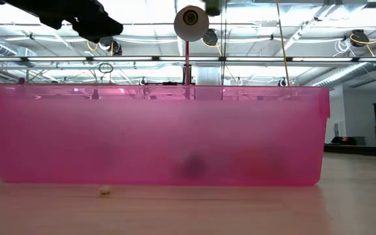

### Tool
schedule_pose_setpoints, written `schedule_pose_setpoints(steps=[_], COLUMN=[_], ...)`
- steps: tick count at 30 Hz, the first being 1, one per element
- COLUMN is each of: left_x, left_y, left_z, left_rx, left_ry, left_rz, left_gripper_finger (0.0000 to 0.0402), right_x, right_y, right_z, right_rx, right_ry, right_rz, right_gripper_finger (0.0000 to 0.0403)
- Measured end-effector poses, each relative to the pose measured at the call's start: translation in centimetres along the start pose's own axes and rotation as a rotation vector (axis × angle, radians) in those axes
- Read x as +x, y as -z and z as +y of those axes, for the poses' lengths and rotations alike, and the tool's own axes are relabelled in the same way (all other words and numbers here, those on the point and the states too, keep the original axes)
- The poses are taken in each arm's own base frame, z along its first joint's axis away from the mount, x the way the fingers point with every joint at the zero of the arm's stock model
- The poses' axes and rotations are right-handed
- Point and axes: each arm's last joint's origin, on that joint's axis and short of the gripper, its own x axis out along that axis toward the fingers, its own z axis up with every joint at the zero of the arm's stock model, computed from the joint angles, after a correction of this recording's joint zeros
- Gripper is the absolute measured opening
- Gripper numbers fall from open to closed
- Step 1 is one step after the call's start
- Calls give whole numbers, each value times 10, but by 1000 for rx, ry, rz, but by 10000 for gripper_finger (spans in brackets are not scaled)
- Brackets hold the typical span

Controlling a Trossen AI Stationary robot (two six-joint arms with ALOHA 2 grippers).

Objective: Pick & Place food coloring
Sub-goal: Put the small green food coloring bottle into the pink container

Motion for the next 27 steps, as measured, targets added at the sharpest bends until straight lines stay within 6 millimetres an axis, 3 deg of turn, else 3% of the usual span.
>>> schedule_pose_setpoints(steps=[14, 27], left_x=[0, 0], left_y=[0, 0], left_z=[0, 0], left_rx=[10, 11], left_ry=[-7, -8], left_rz=[4, 6], left_gripper_finger=[269, 269], right_x=[113, 145], right_y=[-34, -27], right_z=[10, 10], right_rx=[-248, -264], right_ry=[-188, -267], right_rz=[-9, 14], right_gripper_finger=[50, 50])
